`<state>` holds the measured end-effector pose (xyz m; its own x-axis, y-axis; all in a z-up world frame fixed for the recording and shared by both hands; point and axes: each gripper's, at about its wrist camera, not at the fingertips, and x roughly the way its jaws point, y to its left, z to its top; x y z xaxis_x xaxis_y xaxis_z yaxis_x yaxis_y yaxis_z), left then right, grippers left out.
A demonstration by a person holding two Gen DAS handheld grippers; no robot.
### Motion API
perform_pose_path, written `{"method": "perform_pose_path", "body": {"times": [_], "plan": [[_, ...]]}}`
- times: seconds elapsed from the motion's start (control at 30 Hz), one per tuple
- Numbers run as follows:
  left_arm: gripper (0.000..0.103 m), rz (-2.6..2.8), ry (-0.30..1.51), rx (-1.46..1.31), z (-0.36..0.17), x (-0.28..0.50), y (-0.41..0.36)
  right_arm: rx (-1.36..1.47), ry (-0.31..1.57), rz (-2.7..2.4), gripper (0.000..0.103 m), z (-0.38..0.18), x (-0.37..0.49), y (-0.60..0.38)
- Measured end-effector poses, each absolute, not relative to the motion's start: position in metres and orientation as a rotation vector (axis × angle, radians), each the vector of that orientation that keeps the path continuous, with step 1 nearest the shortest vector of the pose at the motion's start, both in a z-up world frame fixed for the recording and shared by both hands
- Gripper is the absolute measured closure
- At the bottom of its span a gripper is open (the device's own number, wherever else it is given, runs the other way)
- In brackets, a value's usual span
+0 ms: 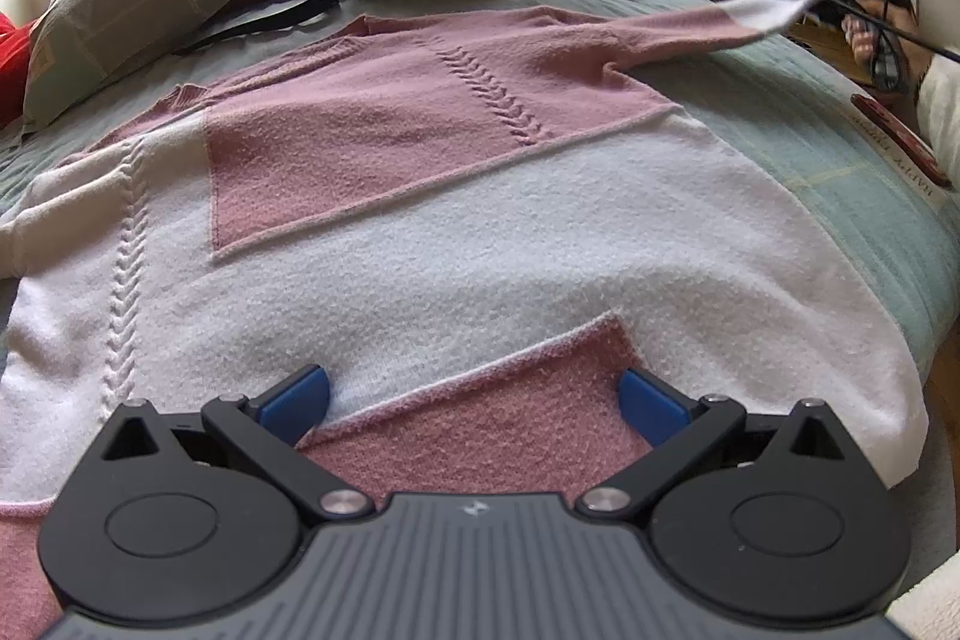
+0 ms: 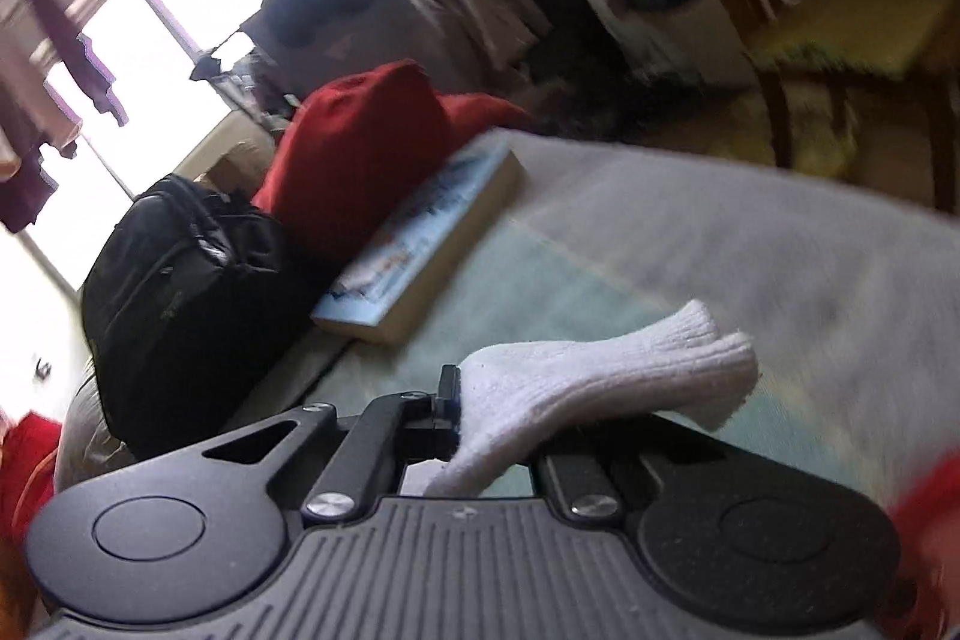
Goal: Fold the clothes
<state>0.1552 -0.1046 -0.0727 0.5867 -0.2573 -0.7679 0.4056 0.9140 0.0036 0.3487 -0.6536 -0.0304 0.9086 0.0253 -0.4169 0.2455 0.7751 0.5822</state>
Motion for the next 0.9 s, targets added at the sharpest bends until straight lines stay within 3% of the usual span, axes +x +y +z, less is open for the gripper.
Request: {"method": "perform_pose_path", "body": {"times": [0.13, 0.47, 0.53, 0.9], "plan": [[0.001, -0.381, 0.863, 0.193, -0.072, 0.155, -0.106, 0.620, 0.406, -0.104, 0.096, -0.024, 0.360, -0.660], [0.001, -0.385, 0.864, 0.197, -0.072, 0.157, -0.107, 0.674, 0.512, -0.241, 0.092, -0.074, 0.344, -0.692], [0.001, -0.385, 0.863, 0.196, -0.071, 0.157, -0.107, 0.650, 0.511, -0.297, 0.068, -0.069, 0.342, -0.695], [0.001, -0.403, 0.834, 0.216, -0.063, 0.148, -0.109, 0.522, 0.563, -0.319, 0.035, -0.021, 0.318, -0.672]]}}
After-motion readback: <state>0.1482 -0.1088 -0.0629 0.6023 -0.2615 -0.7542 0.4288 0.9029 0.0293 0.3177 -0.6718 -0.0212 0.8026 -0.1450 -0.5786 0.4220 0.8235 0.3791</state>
